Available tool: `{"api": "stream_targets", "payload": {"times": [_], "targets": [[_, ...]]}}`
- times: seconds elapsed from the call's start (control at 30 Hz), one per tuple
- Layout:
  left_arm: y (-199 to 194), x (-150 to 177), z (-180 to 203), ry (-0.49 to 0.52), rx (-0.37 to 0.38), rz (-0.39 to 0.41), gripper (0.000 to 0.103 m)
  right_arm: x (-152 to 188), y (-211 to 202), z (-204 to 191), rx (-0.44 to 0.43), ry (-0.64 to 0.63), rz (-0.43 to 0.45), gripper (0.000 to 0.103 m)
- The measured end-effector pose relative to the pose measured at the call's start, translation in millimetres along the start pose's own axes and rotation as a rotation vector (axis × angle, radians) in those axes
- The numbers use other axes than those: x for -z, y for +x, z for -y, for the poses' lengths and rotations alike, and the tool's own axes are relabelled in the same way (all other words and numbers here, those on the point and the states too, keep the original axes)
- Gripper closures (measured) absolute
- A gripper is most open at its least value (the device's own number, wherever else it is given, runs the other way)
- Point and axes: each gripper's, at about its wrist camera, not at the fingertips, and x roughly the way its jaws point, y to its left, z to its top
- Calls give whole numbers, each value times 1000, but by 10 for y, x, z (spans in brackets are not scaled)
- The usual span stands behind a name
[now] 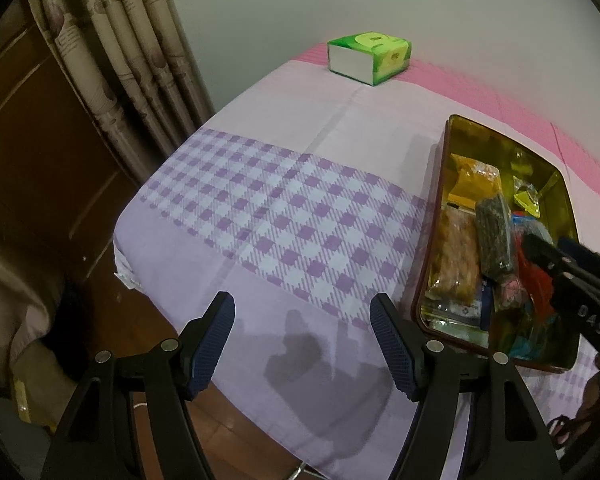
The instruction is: Organize snacks
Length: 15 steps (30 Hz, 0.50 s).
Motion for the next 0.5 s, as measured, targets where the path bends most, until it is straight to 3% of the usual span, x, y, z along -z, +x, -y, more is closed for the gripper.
{"api": "stream_targets", "payload": {"times": [0.07, 0.3, 0.5], "targets": [[-9, 7, 13, 7, -3, 3, 32, -9, -69, -8, 3, -8, 14, 44], [-40, 24, 114, 49, -9, 16, 32, 66, -393, -13, 35, -28, 60, 11], [-74, 39, 196, 80, -10, 28, 32, 231, -550, 49, 28, 4, 62, 1]]}}
